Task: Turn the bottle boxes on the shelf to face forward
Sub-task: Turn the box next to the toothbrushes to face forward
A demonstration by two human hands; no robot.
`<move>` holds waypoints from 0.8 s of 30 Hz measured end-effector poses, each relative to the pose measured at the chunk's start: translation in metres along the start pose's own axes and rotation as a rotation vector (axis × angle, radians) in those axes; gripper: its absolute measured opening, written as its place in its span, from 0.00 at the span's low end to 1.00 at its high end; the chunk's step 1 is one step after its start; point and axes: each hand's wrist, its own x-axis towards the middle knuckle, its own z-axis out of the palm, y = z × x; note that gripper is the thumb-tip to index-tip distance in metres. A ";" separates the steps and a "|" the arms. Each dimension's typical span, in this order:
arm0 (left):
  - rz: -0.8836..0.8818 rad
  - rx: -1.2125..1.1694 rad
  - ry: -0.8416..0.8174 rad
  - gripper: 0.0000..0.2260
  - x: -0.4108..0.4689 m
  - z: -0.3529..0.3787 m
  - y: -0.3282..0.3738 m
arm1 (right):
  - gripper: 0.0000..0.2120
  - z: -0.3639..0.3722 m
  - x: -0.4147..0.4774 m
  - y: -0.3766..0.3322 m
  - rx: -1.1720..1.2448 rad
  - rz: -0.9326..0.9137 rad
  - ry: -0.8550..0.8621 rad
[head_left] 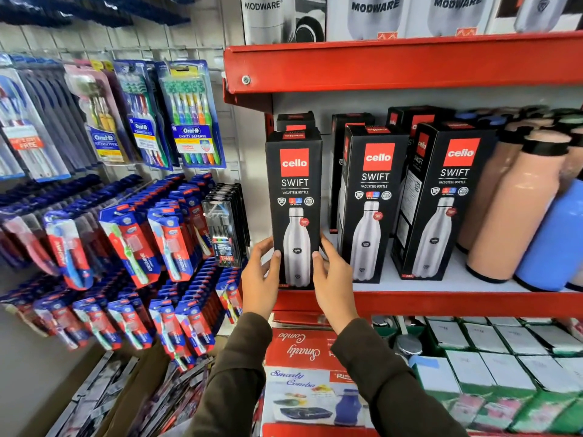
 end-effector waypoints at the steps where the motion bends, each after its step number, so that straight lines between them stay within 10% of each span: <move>1: 0.000 -0.006 0.004 0.11 -0.003 0.000 0.001 | 0.22 -0.001 -0.002 -0.001 0.010 0.002 -0.003; 18: -0.079 -0.010 0.129 0.11 -0.030 0.005 0.014 | 0.19 -0.018 -0.019 -0.006 0.027 -0.032 -0.011; 24: 0.111 0.074 0.361 0.11 -0.056 0.029 0.015 | 0.18 -0.052 -0.019 0.000 0.029 -0.174 0.243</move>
